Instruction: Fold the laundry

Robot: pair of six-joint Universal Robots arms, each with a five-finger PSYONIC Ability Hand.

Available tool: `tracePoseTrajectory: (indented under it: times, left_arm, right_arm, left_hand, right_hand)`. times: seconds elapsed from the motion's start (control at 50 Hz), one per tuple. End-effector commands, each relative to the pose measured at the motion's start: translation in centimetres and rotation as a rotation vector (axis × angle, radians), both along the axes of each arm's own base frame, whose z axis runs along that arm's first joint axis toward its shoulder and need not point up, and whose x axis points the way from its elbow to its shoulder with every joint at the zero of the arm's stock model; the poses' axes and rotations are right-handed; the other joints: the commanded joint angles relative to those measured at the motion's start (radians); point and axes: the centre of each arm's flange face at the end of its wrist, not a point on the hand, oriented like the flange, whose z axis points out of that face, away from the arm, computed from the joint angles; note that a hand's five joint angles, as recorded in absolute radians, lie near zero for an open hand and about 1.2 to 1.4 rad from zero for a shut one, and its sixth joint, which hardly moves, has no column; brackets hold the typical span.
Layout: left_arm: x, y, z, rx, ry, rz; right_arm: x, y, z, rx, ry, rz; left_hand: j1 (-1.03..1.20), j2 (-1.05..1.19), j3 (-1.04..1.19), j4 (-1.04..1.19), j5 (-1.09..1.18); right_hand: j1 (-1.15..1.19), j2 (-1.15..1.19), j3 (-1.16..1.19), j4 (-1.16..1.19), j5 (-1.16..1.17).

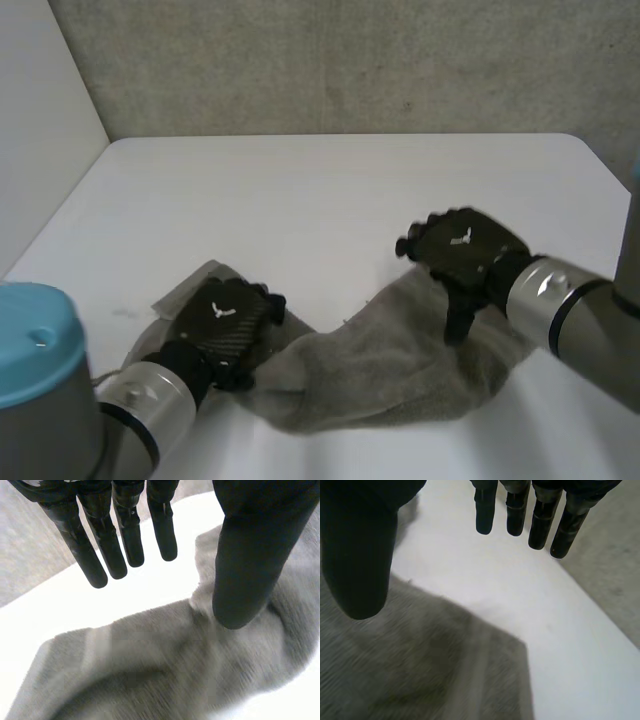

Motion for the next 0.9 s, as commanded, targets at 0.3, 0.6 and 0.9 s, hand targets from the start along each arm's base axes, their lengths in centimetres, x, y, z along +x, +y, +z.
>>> tracePoseTrajectory:
  times: [0.3, 0.6, 0.9]
  left_arm:
    - [5.6, -0.8, 0.0, 0.092, 0.003, 0.218]
    - [5.3, 0.4, -2.0, 0.251, 0.100, 0.193]
    - [4.0, -0.9, -4.5, 0.357, 0.086, 0.196]
  right_arm:
    - [-0.4, -2.6, -1.3, 0.014, -0.047, -0.070]
    - [-0.3, -2.3, -2.8, 0.051, -0.031, -0.062]
    - [-0.3, -2.1, -3.5, 0.061, -0.025, -0.062]
  left_hand:
    - [0.207, 0.209, 0.208, 0.209, 0.211]
    - [0.137, 0.138, 0.138, 0.139, 0.140]
    - [0.184, 0.185, 0.185, 0.185, 0.187]
  right_hand:
    - [-0.006, -0.037, -0.006, -0.025, -0.010]
    - [-0.006, -0.037, -0.006, -0.025, -0.010]
    - [-0.006, -0.037, -0.006, -0.025, -0.010]
